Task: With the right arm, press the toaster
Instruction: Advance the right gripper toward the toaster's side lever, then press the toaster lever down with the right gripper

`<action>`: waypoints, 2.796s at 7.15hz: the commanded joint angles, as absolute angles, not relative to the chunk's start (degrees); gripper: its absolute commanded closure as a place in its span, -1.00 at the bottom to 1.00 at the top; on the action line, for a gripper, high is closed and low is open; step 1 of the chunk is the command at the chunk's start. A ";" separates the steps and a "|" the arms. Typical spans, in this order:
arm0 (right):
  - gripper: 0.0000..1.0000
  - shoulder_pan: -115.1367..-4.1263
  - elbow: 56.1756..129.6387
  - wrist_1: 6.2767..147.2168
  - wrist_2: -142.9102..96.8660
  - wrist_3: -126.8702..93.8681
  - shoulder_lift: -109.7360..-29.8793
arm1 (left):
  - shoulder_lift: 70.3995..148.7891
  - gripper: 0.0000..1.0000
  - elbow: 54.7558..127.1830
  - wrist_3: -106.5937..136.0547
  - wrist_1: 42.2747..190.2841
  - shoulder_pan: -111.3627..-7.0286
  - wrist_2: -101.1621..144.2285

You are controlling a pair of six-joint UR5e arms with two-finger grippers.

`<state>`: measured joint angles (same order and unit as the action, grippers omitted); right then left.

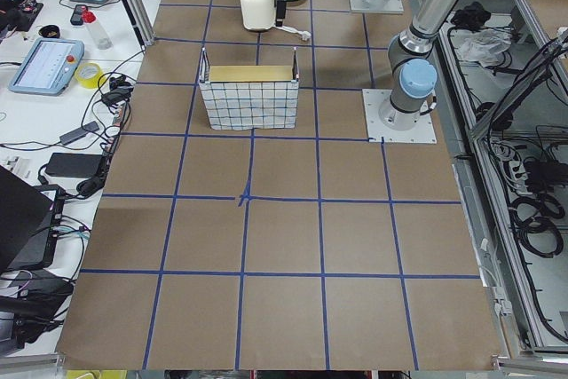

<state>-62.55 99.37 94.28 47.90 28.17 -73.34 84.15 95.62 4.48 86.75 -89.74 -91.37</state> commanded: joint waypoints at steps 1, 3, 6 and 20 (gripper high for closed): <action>1.00 -62.58 99.49 94.83 48.43 28.56 -72.60 | 84.20 -1.00 95.62 4.48 86.75 -89.74 -91.41; 1.00 -62.58 100.71 94.75 48.52 29.26 -72.33 | 84.11 -1.00 95.62 4.48 86.75 -89.74 -91.41; 1.00 -62.58 100.20 94.13 49.74 28.65 -73.74 | 84.20 -1.00 95.62 4.48 86.75 -89.74 -91.41; 1.00 -63.63 101.95 94.66 55.45 29.44 -70.32 | 84.11 -1.00 95.62 4.48 86.75 -89.74 -91.32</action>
<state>-63.64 101.90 94.60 54.64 29.48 -70.88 84.12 95.62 4.48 86.75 -89.74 -91.37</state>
